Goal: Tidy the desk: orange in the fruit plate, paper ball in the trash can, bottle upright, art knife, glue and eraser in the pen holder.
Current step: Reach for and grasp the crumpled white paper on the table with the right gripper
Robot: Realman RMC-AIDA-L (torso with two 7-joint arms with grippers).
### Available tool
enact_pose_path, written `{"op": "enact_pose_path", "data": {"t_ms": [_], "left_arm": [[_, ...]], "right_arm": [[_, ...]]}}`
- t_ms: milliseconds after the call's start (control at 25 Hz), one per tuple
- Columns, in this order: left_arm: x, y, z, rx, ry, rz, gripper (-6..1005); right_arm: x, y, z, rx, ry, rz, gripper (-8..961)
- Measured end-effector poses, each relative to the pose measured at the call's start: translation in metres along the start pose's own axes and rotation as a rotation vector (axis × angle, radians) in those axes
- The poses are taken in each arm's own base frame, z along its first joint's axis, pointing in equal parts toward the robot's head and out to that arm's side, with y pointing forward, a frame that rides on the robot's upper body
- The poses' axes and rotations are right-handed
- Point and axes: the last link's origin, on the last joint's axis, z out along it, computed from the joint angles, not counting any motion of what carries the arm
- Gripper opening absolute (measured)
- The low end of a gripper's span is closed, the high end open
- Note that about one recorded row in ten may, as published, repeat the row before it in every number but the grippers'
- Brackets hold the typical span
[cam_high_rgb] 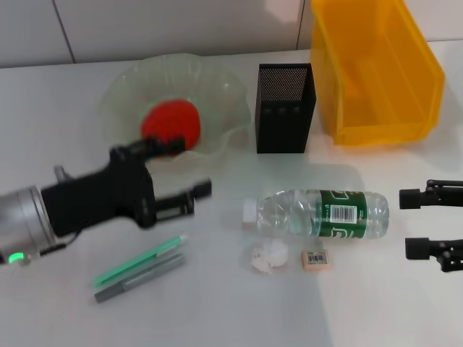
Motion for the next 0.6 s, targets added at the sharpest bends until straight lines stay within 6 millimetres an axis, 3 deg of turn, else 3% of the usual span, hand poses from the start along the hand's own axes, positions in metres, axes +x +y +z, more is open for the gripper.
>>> {"op": "enact_pose_path", "data": {"t_ms": [80,120,160,360,600], "left_arm": [[-0.007,0.010,-0.001,-0.037,-0.032,0.007,810],[-0.009,0.014,-0.003,-0.049,-0.043,0.006,810],[-0.013,0.019,-0.006,-0.056,-0.048,-0.002,810],[-0.018,0.025,-0.014,-0.043,-0.040,-0.030,810],[-0.023,0.027,-0.016,-0.032,-0.050,-0.045,810]], "right_arm": [[-0.014,0.000,-0.001,0.003,0.078,-0.035,791],[-0.030,-0.002,-0.001,0.013,0.180,-0.049,791],[-0.030,-0.002,-0.001,0.013,0.180,-0.049,791],[-0.069,-0.007,0.011,0.014,0.402,-0.054,791],[-0.105,-0.006,0.059,-0.009,0.678,-0.087,791]]}}
